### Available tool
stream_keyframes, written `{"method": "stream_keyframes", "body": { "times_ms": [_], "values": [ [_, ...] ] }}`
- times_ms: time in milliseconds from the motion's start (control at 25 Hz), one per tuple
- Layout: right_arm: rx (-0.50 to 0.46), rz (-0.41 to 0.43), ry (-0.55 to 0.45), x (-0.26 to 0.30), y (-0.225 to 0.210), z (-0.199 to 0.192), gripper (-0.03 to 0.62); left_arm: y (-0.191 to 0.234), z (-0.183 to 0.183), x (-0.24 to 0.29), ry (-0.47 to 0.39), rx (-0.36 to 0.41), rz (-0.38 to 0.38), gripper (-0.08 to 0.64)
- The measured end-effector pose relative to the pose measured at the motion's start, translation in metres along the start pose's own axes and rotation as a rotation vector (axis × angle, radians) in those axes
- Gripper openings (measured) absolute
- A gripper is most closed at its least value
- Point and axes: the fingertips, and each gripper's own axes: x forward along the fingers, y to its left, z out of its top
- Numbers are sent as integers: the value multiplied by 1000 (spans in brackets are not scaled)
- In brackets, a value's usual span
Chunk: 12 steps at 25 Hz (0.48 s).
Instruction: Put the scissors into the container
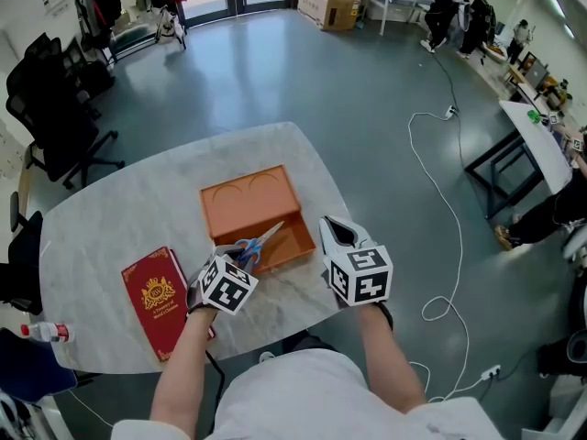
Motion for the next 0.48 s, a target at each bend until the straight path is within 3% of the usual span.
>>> {"method": "stream_keyframes", "body": {
  "times_ms": [480],
  "values": [
    [8,18,33,23,-16,-5,6,-3,-5,31,94,9,-54,77]
  ]
}}
